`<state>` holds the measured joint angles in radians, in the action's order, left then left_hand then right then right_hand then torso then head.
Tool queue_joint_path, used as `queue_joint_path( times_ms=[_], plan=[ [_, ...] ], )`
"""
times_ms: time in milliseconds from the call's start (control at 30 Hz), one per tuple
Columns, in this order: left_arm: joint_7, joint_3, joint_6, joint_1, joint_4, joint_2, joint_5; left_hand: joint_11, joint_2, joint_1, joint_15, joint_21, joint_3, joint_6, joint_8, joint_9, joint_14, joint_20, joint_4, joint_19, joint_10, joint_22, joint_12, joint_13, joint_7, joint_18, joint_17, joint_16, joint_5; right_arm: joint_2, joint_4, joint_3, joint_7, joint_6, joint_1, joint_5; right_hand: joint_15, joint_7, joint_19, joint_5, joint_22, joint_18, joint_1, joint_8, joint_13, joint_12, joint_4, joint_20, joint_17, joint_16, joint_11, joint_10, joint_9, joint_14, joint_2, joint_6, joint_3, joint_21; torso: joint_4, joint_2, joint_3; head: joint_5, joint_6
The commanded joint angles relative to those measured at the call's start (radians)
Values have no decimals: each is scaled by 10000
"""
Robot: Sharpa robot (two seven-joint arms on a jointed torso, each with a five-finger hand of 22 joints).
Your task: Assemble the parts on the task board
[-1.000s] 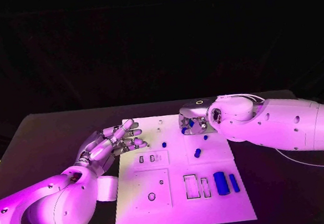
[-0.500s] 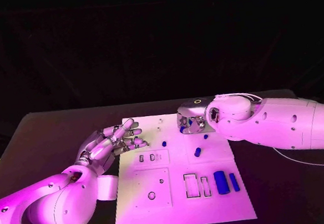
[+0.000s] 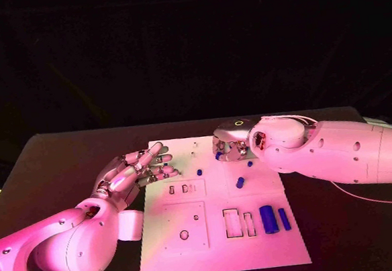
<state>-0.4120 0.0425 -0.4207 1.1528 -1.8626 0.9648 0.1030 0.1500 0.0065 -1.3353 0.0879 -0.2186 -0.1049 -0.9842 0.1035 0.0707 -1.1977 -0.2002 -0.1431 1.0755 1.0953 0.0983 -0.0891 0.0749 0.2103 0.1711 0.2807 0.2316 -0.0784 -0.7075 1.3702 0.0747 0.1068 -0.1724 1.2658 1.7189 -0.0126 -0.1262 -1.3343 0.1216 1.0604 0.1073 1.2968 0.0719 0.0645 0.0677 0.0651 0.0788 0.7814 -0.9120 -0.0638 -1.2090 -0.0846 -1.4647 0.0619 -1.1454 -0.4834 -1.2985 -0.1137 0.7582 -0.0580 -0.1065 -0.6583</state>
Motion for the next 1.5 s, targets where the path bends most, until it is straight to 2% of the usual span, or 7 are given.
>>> queue_joint_path(
  times_ms=[33, 167, 233, 400, 900, 1200, 1500],
  plan=[
    [-20, -9, 208, 14, -17, -14, 69, 19, 62, 3, 34, 49, -17, -35, -34, -15, -22, -5, 54, 87, 33, -10, 32, 9, 39, 112, 20, 31, 57, -18, 137, -56, 215, -1016, 56, 158, -8, -39, 63, -124, -215, -32, 116, 27, -10, -77, 6, 26, -325, 259, -74, 77, -44, -47, 29, 0, -112, 57, -30, -13, -19, -80, -56],
    [4, -9, 234, 14, -22, -21, 73, 24, 61, 11, 39, 57, -3, -29, -41, -16, -11, -6, 60, 87, 29, -15, 40, 8, 45, 110, 31, 25, 62, 7, 158, -101, 358, -1601, 130, 194, 12, -57, 138, -165, -323, -11, 102, 9, -15, -74, -2, 42, -508, 423, -99, 134, -51, 20, 55, 4, -149, 118, -52, 11, -20, -78, -39],
    [4, -9, 238, 15, -34, -14, 74, 25, 61, 13, 40, 59, -1, -27, -43, -16, -8, -7, 62, 87, 28, -16, 42, 7, 46, 110, 34, 23, 62, 62, 135, -125, 460, -1916, 176, 211, 12, -60, 135, -171, -311, -14, 99, 10, -14, -72, -5, 44, -499, 416, -101, 134, -53, 22, 58, 0, -152, 112, -92, 31, -41, -76, -15],
    [-4, -9, 235, 15, -43, -13, 75, 25, 61, 13, 40, 59, -1, -27, -43, -16, -8, -7, 62, 87, 28, -16, 42, 7, 46, 110, 34, 23, 62, 215, 83, -146, 520, -2156, 237, 193, 9, -74, 131, -254, -271, -22, 40, 1, -9, -60, -61, 69, -448, 367, -108, 129, -65, 23, 58, -15, -180, 88, -160, 51, -70, -101, -13],
    [-13, -9, 241, 15, -65, -46, 77, 26, 62, 13, 40, 61, 1, -27, -44, -16, -6, -7, 64, 86, 28, -17, 44, 7, 46, 109, 36, 22, 62, 961, -607, -149, 567, -1911, 278, 219, -2, -79, 152, -303, -296, -17, 4, -20, -11, -66, -79, 93, -453, 365, -113, 154, -69, 31, 112, 2, -189, 98, -263, 175, -156, -150, -33],
    [-32, -10, 255, 17, -94, -42, 77, 28, 65, 15, 43, 70, 11, -26, -48, -16, 5, -9, 74, 86, 26, -21, 51, 6, 48, 108, 48, 16, 63, 1324, -1091, -121, 754, -1414, 252, 319, 4, -82, 156, -346, -291, -15, -50, -34, -10, -65, -116, 106, -449, 357, -119, 174, -73, 36, 148, 15, -182, 94, -250, 187, -150, -114, -77],
    [-29, -10, 256, 19, -89, -38, 77, 28, 65, 15, 43, 70, 11, -26, -48, -16, 5, -9, 74, 86, 26, -21, 51, 6, 48, 108, 48, 16, 63, 1379, -1188, -107, 849, -1187, 227, 391, 6, -79, 148, -366, -265, -17, -94, -41, -7, -58, -136, 115, -411, 316, -117, 179, -78, 29, 213, 20, -165, 77, -238, 200, -143, -71, -81]
  ],
)
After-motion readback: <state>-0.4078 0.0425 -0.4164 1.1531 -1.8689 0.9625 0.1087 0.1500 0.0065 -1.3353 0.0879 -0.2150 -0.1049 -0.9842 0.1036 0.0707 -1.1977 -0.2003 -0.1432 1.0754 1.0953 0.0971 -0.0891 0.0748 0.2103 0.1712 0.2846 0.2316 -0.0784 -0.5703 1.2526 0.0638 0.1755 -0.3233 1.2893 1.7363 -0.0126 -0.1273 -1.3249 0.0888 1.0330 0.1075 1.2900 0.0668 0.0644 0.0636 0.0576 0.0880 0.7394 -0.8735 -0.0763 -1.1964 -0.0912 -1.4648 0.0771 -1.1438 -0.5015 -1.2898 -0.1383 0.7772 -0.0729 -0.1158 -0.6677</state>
